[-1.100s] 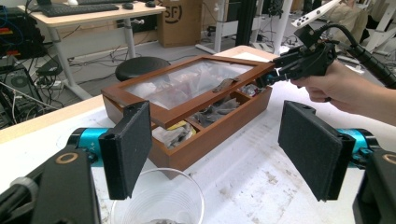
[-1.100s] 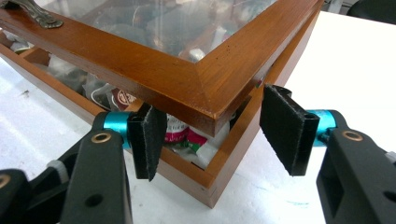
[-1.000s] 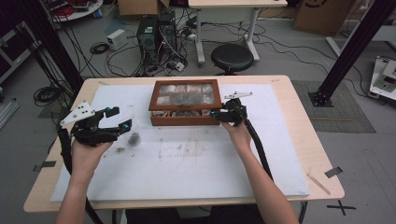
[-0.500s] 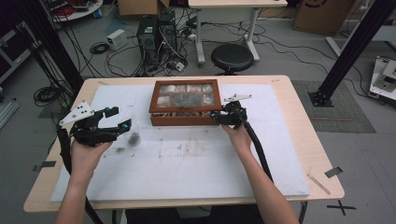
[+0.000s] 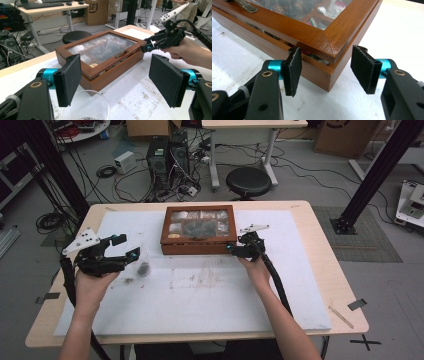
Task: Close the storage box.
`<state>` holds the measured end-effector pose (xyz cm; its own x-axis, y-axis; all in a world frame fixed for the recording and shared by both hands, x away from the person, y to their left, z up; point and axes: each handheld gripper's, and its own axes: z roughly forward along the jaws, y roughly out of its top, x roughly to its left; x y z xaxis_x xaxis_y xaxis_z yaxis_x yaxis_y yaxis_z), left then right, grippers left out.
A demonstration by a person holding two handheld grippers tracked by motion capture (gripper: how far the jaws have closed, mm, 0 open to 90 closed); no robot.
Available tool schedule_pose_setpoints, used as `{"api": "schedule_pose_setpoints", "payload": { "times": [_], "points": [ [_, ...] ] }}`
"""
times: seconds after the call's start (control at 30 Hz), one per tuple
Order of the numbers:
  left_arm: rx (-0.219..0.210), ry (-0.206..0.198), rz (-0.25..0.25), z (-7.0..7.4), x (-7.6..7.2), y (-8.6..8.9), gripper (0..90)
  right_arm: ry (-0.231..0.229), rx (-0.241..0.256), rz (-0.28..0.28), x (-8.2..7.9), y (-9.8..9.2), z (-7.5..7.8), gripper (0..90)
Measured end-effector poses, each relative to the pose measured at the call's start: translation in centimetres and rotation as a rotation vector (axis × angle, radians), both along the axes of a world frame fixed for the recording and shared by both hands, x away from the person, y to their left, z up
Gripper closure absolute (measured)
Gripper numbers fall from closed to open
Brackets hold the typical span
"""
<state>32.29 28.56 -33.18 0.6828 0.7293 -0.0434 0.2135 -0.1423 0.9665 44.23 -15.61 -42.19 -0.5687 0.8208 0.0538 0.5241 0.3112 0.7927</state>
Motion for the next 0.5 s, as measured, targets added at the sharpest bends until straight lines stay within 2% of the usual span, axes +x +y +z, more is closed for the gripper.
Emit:
{"api": "schedule_pose_setpoints", "payload": {
  "times": [0.5],
  "points": [
    [-0.002, 0.001, -0.003, -0.02, 0.01, -0.03, 26.1, 0.01, -0.006, 0.002, -0.28, -0.08, -0.49, 43.6]
  ]
}}
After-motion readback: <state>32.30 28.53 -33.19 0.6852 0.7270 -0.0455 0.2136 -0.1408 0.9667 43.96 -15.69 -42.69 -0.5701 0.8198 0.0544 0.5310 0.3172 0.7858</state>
